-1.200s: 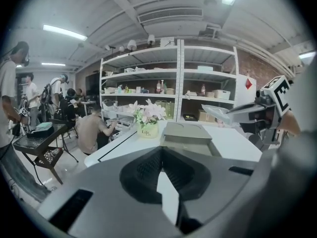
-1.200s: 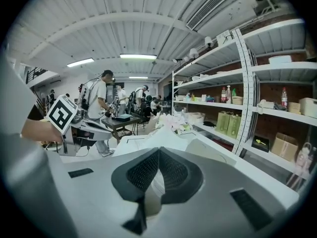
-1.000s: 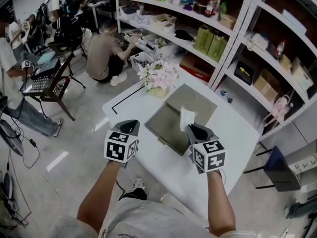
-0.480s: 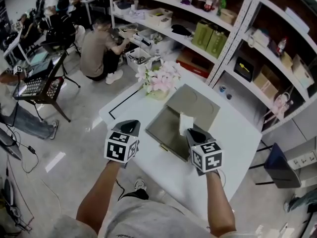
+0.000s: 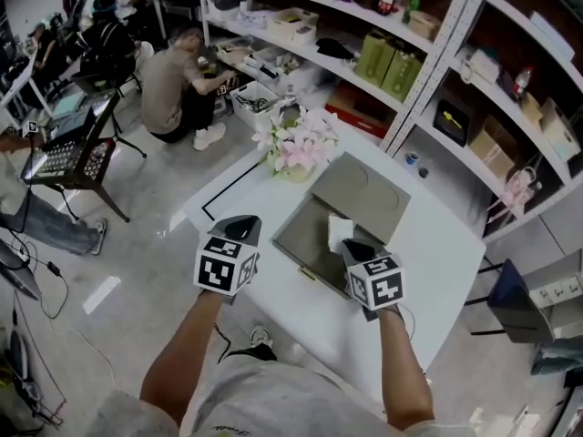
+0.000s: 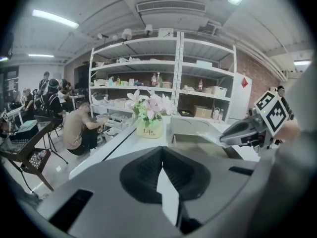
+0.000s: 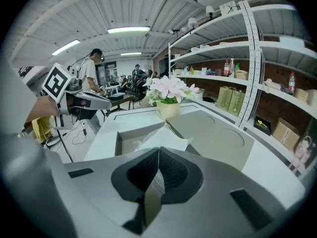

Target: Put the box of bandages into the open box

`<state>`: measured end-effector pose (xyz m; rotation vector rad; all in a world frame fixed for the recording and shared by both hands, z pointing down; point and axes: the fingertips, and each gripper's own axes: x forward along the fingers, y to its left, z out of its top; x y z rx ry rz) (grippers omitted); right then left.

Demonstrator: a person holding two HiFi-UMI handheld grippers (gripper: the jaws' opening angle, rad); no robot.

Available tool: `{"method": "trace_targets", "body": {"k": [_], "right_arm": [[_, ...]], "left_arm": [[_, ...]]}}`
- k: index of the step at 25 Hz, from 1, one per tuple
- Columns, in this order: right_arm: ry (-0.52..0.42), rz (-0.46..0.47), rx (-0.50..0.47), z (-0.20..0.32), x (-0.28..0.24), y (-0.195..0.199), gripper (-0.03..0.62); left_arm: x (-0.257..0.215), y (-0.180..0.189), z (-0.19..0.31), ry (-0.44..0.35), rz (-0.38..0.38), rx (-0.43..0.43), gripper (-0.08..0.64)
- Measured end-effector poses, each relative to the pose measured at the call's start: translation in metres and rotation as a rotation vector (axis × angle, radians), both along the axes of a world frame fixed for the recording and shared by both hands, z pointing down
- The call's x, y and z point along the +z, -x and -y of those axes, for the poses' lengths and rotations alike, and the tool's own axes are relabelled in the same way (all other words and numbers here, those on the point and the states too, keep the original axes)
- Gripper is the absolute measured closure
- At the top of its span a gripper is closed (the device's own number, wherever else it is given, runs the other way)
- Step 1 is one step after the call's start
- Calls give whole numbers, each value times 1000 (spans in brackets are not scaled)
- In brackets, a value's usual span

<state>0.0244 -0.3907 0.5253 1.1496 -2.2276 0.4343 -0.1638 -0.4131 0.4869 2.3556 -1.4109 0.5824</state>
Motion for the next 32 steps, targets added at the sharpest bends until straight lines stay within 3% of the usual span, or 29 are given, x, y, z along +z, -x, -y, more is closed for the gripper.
{"method": "trace_targets", "body": {"k": [23, 32], "right_arm": [[179, -151, -32, 1, 53, 4, 584], [183, -142, -23, 3, 49, 5, 572]], "left_arm": [[15, 3, 17, 29, 6, 33, 555], [15, -8, 19, 30, 8, 55, 555]]}}
